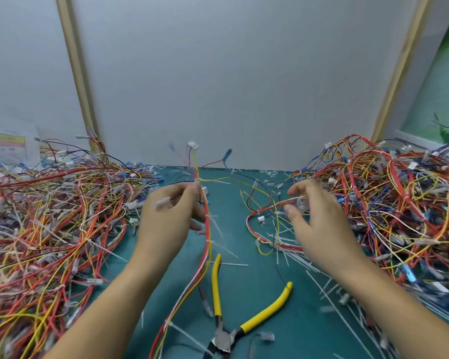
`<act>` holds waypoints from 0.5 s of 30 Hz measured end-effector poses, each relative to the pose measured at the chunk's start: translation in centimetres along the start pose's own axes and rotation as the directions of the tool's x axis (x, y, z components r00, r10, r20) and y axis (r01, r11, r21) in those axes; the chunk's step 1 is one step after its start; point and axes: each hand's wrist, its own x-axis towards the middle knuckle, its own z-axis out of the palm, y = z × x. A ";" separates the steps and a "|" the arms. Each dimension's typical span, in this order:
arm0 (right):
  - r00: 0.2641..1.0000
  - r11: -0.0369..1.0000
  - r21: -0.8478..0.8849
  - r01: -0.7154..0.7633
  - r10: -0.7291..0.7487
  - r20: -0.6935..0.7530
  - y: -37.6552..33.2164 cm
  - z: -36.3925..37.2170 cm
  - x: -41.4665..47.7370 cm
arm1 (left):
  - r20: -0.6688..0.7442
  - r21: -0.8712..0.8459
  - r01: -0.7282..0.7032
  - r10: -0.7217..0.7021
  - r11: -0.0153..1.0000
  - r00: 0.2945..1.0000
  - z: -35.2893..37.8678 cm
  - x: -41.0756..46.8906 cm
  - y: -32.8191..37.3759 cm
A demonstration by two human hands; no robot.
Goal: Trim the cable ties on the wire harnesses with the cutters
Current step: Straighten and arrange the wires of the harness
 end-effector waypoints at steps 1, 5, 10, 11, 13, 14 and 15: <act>0.995 0.991 -0.095 0.091 -0.094 -0.032 -0.8 -0.1 -0.3 | 0.042 -0.054 0.012 -0.010 0.998 0.999 0.4 -0.2 0.3; 0.942 0.952 0.304 -0.023 -0.081 0.325 -5.6 0.5 -2.3 | 0.184 -0.204 -0.031 0.069 0.979 0.980 1.9 -1.2 1.4; 0.863 0.811 0.476 -0.340 0.067 0.501 -6.3 2.2 -1.2 | 0.410 -0.086 0.040 -0.001 0.995 0.912 3.6 -2.2 2.5; 0.867 0.786 0.499 -0.364 0.091 0.490 -6.0 2.1 -0.5 | 0.428 -0.054 0.035 -0.009 0.998 0.904 3.4 -1.9 2.9; 0.878 0.736 0.544 -0.403 0.143 0.457 -5.6 1.6 1.1 | 0.420 0.010 -0.020 0.014 1.000 0.907 2.2 -1.6 3.6; 0.884 0.713 0.564 -0.417 0.175 0.433 -5.6 1.3 2.0 | 0.381 0.078 -0.128 0.089 0.989 0.920 1.5 -1.7 3.8; 0.891 0.695 0.581 -0.423 0.204 0.405 -5.6 1.0 3.1 | 0.329 0.174 -0.266 0.198 0.948 0.923 0.9 -2.1 3.7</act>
